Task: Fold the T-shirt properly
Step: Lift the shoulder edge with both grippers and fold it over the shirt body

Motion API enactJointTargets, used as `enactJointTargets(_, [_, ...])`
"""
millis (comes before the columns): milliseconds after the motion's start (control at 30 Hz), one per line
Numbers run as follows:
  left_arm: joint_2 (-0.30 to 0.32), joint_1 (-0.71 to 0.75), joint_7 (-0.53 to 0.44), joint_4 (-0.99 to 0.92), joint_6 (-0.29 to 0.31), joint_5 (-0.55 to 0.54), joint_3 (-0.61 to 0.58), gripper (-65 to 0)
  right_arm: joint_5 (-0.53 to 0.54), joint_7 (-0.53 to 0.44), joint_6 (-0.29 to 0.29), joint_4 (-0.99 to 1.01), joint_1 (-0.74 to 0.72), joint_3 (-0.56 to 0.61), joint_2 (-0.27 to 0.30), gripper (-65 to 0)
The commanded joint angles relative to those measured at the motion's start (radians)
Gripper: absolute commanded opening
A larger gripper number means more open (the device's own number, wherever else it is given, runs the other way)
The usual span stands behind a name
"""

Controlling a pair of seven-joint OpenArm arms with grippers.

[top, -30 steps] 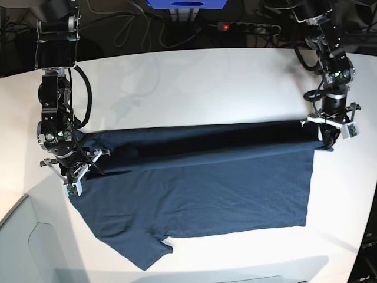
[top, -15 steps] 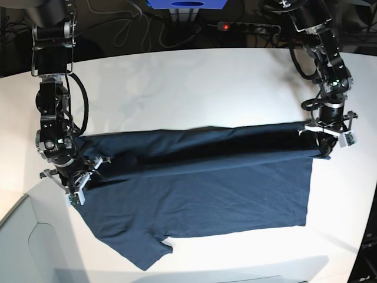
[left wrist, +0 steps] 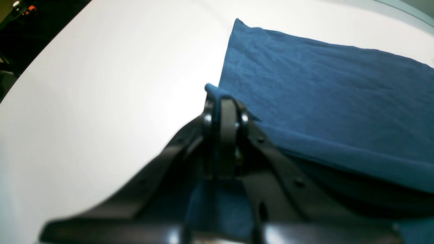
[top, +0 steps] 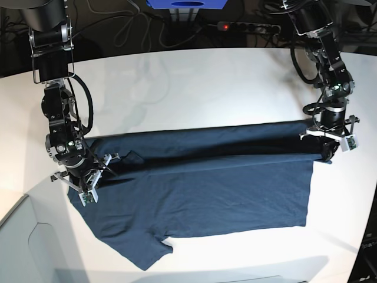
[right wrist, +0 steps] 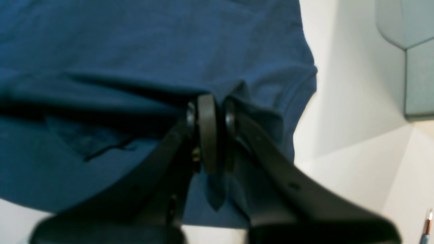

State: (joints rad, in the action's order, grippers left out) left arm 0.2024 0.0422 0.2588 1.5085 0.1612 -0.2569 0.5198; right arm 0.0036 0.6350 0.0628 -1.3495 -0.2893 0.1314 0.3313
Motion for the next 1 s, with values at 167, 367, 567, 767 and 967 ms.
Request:
enactJointTargets(167, [0.013,-0.037,-0.028,-0.012,-0.004,-0.005,0.004,-65.0,-0.001,-0.053,0.009,-0.014,-0.027,-0.009,0.007,-64.9])
enactJointTargets(367, [0.018,-0.038,-0.028,-0.027,-0.004,-0.005,0.004,-65.0,-0.001,-0.051,0.009,-0.014,-0.023,-0.006,0.007,-64.8])
enactJointTargets(567, [0.018,-0.058,-0.026,-0.027,-0.004,-0.005,0.003,-65.0,-0.001,-0.051,0.009,-0.014,-0.021,-0.006,0.005,-64.8])
enactJointTargets(767, [0.018,-0.074,-0.026,-0.027,-0.004,-0.005,0.003,-63.3,-0.001,-0.050,0.009,-0.014,-0.020,-0.006,0.005,-64.8])
enactJointTargets(967, [0.021,-0.086,0.055,-0.055,-0.013,-0.005,0.004,-57.9,-0.001,-0.014,0.009,-0.018,-0.004,-0.008,0.007,-60.5])
